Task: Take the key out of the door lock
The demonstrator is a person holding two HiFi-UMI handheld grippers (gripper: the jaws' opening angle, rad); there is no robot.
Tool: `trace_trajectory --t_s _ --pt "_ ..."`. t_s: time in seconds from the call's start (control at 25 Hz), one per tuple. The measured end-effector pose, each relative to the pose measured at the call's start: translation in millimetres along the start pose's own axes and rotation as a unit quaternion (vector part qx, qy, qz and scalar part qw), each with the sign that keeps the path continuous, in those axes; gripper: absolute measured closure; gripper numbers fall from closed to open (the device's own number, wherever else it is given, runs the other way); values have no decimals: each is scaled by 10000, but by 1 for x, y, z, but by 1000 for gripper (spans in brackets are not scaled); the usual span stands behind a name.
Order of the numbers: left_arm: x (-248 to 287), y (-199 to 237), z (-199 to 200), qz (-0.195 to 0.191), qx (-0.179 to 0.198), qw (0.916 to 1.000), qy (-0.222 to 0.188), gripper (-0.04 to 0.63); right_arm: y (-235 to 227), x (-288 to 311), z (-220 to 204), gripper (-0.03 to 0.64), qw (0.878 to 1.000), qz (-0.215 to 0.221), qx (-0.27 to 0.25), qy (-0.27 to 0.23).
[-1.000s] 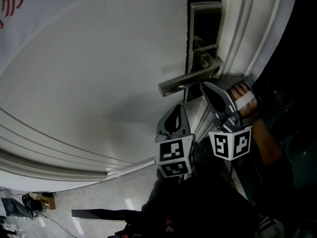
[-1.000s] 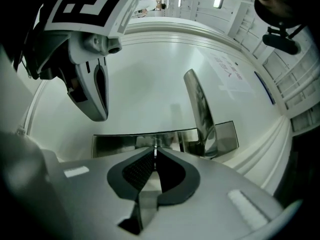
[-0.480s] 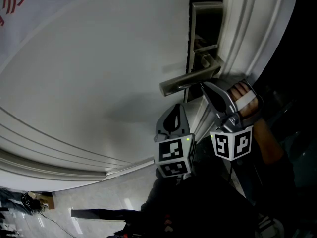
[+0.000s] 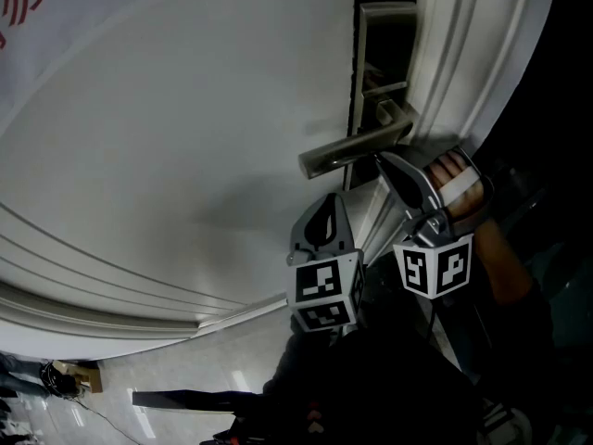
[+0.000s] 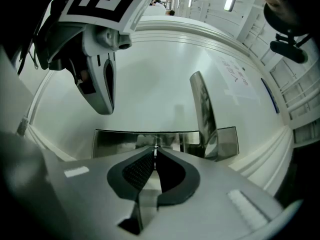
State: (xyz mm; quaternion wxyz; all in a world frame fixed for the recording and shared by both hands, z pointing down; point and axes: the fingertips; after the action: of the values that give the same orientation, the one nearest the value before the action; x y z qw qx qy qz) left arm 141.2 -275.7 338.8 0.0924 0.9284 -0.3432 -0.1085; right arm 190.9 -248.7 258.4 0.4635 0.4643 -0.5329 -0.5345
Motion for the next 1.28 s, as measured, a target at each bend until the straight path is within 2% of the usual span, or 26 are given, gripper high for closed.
trace_trajectory --t_s 0.36,0.68,1.08,1.28 --pt "-5 4 0 79 -45 9999 59 595 -1 0 0 604 9997 25 250 61" --pt "-4 3 3 25 -50 10000 -20 595 0 -3 1 604 10000 49 3 31" --pt "-3 -10 6 -112 -114 9999 -64 595 0 -8 3 604 10000 42 47 6" --pt "-5 -8 5 -60 -127 9999 -41 595 0 -8 3 604 10000 48 55 -3"
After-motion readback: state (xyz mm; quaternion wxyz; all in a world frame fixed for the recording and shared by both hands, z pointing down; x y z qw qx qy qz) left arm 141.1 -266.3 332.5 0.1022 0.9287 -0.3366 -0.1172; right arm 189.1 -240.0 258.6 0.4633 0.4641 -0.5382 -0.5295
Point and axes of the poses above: the fingertips, and each gripper's own axes: x forward along the fingers, y to its left, z out of its top, and after that the axes turned 14 degrees about -y, right-handed
